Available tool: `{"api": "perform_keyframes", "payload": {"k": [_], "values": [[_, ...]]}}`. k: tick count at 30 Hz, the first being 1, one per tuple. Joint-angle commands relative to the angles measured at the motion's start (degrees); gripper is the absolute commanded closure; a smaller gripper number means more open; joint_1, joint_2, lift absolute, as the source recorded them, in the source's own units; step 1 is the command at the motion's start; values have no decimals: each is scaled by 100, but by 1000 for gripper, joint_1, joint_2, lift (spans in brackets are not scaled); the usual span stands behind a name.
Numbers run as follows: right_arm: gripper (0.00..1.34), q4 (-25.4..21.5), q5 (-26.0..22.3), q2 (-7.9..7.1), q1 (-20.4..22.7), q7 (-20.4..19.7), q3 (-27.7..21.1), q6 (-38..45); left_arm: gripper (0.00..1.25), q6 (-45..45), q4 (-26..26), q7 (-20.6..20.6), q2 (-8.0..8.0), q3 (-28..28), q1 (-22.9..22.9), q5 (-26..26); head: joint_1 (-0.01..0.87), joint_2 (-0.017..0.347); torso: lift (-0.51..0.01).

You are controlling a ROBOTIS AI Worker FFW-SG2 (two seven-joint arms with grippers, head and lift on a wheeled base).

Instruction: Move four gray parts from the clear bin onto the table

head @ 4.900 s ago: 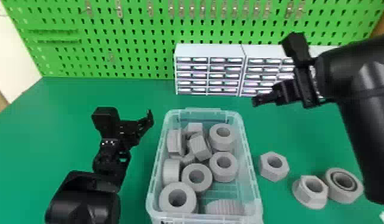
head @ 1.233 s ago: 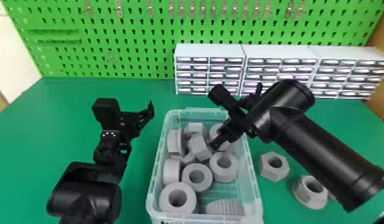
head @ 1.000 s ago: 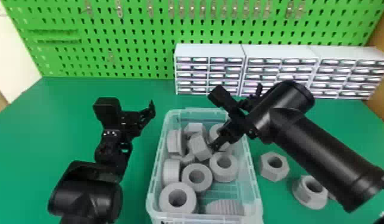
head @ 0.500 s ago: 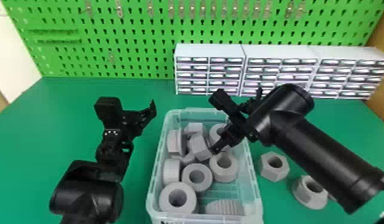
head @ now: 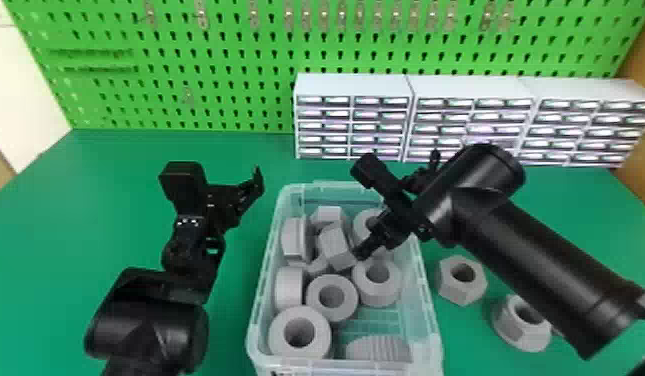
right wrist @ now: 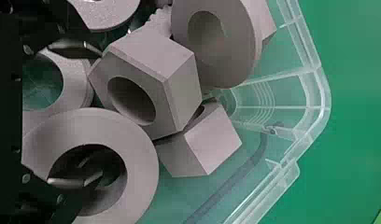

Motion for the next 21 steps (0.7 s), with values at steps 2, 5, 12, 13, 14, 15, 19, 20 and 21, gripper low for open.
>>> {"api": "perform_keyframes", "payload": {"k": [2, 5, 12, 13, 14, 15, 19, 20, 21], "values": [[799, 1, -6, 2, -7, 0, -17, 140, 116, -8, 0, 0, 0, 6, 0, 9, 693, 72, -52], [892, 1, -6, 11, -15, 0, -17, 183, 117, -17, 0, 0, 0, 6, 0, 17, 693, 72, -52], [950, 1, -15, 11, -33, 0, -25, 307, 116, -25, 9, 0, 0, 6, 9, 17, 693, 72, -52], [952, 1, -15, 11, -33, 0, -25, 324, 117, -25, 9, 0, 0, 6, 9, 17, 693, 72, -52], [952, -8, -6, 20, -33, -8, -43, 342, 117, -25, 9, 0, 0, 15, 18, 17, 693, 72, -52], [952, -16, -6, 20, -33, 0, -52, 368, 116, -25, 9, 0, 0, 24, 35, 17, 693, 72, -52], [952, -113, 29, 20, -42, 0, -87, 526, 116, -34, 9, 0, 0, 32, 53, 17, 693, 72, -52], [952, -166, 47, 20, -42, 0, -105, 570, 116, -34, 9, 0, 0, 32, 62, 17, 693, 72, -52], [952, -192, 64, 20, -50, -8, -122, 623, 116, -34, 9, 0, 0, 32, 62, 17, 693, 72, -52]]}}
